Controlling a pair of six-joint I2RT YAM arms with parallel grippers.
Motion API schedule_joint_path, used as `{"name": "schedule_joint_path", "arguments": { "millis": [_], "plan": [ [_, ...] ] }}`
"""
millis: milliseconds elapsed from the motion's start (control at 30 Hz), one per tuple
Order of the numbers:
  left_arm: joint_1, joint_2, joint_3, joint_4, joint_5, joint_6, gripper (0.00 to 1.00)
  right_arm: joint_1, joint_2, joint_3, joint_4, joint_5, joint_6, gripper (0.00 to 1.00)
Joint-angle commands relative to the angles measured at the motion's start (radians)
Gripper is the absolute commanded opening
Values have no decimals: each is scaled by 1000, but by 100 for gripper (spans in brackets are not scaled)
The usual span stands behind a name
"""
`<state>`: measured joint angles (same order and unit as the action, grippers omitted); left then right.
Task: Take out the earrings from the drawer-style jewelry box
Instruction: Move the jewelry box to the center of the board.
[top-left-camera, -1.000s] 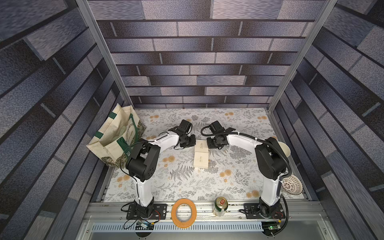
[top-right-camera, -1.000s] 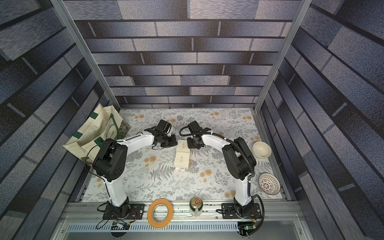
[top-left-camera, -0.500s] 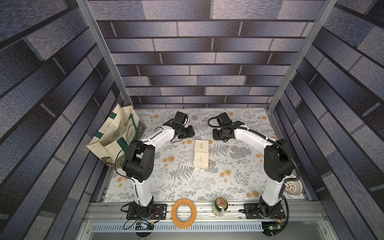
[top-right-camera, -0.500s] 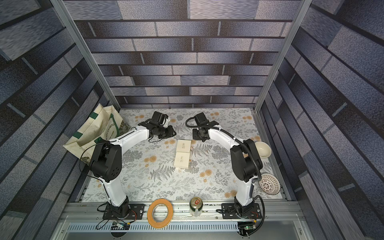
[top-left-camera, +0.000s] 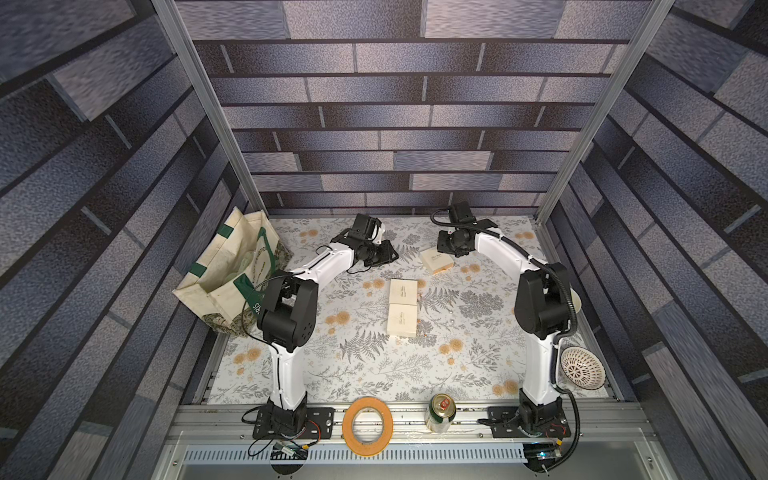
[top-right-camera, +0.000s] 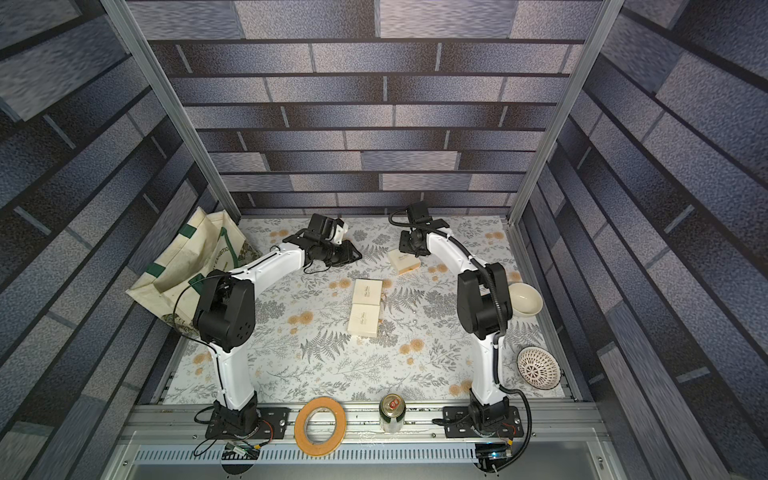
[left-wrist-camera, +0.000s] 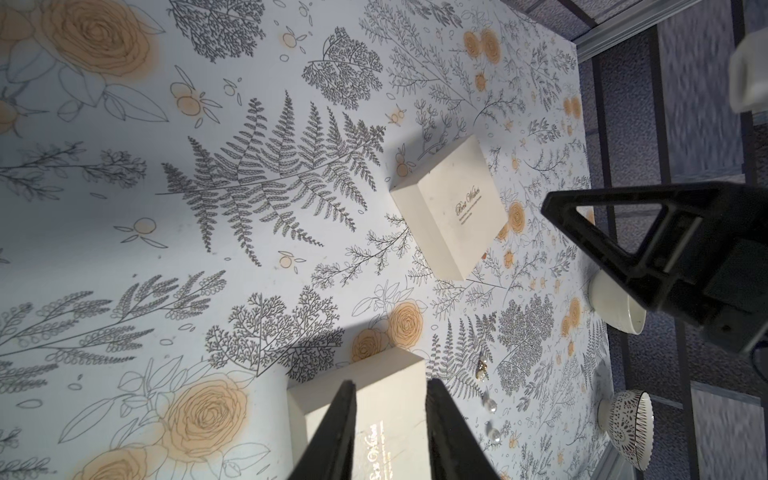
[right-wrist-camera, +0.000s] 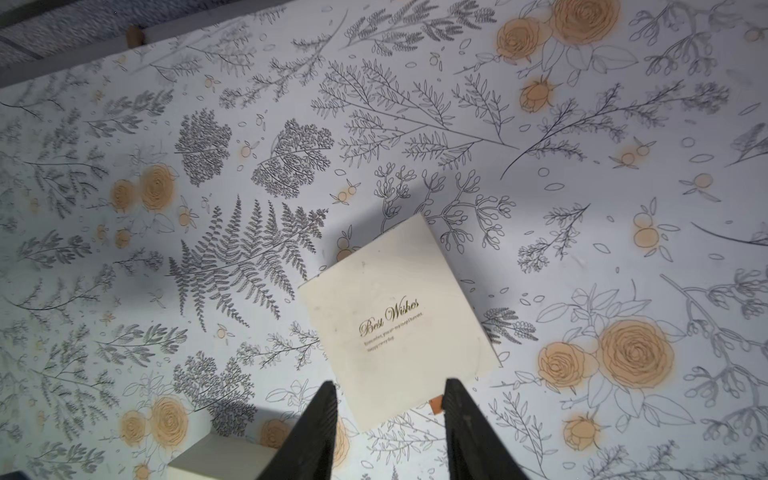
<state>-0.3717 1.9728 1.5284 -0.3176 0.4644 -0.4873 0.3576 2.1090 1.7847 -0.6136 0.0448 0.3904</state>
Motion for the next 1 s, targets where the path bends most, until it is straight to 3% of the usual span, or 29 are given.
{"name": "schedule_joint_path", "arguments": {
  "millis": [0,433,767,967],
  "plan": [
    [8,15,29,15,28,-12,32,-15,58,56,4,35,47,46],
    [22,39,15,59,48,10,32,-68,220,199,35,-22,49,49],
    [35,77,38,41,51,9,32,-71,309,307,-41,-118,-3,48],
    [37,82,46,20,43,19,32,-71,316,290,-18,-234,-27,47]
  ]
}}
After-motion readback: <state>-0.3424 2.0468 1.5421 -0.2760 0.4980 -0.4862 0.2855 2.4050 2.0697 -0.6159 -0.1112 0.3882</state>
